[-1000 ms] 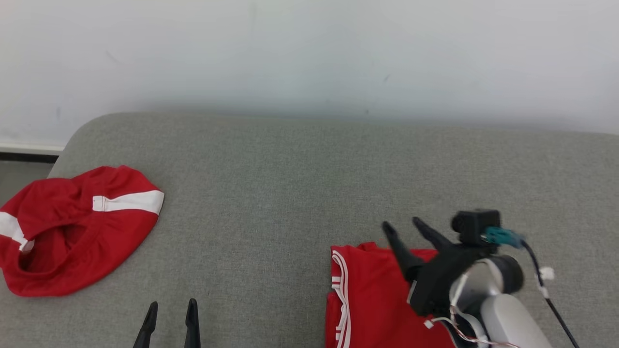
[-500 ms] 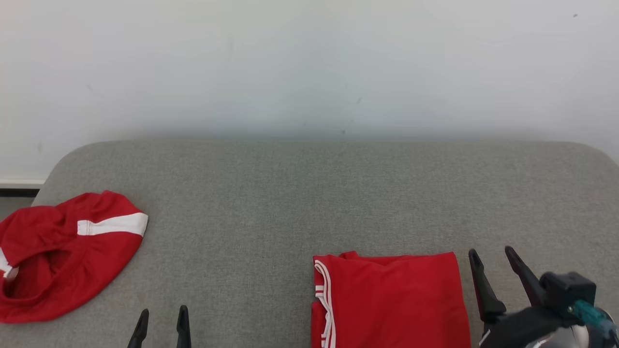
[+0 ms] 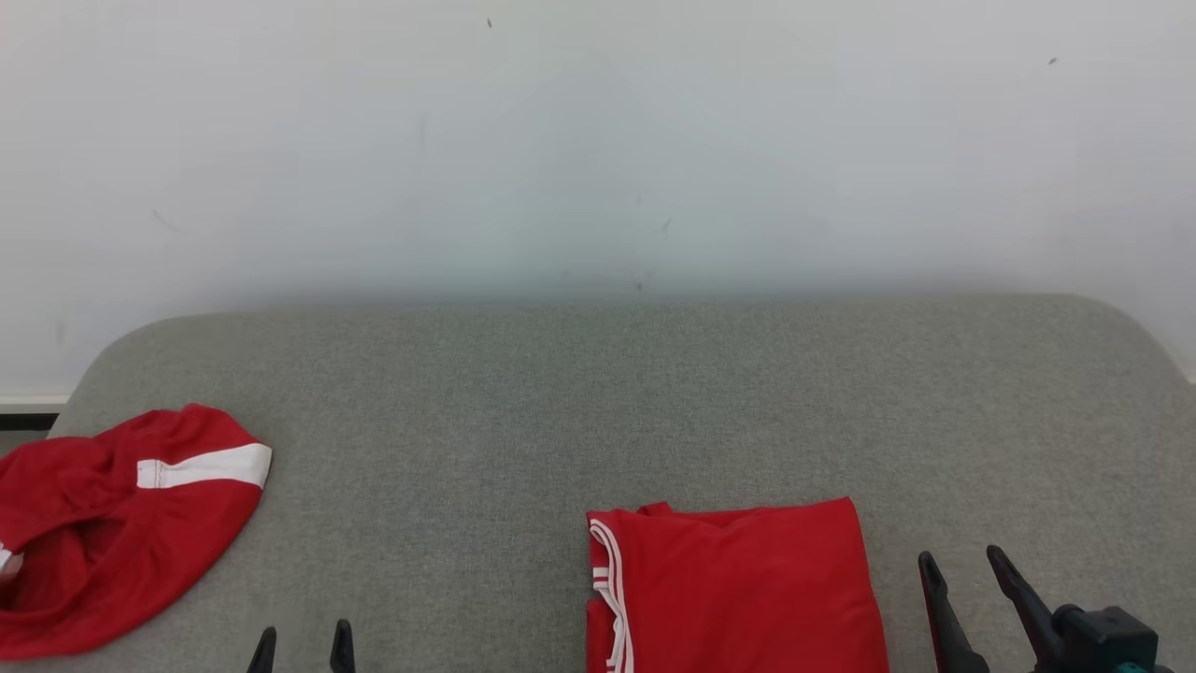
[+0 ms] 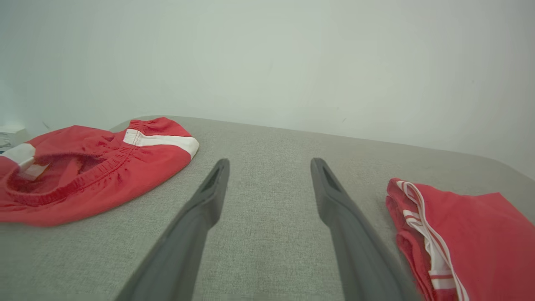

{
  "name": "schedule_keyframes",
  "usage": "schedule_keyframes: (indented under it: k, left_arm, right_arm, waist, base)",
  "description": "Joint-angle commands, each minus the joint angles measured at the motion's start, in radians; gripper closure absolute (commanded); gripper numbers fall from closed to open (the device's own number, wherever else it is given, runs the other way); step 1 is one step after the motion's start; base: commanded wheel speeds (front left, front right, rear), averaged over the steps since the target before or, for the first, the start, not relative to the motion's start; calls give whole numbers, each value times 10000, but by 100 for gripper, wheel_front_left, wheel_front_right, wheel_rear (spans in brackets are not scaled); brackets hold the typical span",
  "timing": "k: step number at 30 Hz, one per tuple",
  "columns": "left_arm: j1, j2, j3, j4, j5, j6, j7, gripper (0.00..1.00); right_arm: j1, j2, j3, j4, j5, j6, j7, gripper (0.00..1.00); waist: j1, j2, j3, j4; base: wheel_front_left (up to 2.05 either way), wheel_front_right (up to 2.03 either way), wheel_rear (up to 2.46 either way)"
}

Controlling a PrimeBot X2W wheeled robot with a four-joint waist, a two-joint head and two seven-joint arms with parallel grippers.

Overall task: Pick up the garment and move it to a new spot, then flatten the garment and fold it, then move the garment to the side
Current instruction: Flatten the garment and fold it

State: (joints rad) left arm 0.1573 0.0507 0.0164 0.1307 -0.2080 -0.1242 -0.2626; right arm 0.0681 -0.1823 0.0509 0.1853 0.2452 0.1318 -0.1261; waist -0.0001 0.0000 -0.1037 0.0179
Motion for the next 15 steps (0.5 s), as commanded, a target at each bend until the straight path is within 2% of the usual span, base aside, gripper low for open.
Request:
schedule_keyframes:
  k: [1, 15]
  left_arm:
    - [105, -7, 58, 59, 134, -33, -29, 0]
    - [-137, -8, -5, 359, 40, -65, -27, 0]
  right_arm:
    - [139, -15, -34, 53, 39, -25, -106, 0]
    - [-13, 335, -449, 422, -182, -25, -335, 0]
  waist:
    - [1, 0, -28, -2]
    - [1, 0, 95, -32]
  base:
    - [0, 0, 0]
    - [0, 0, 0]
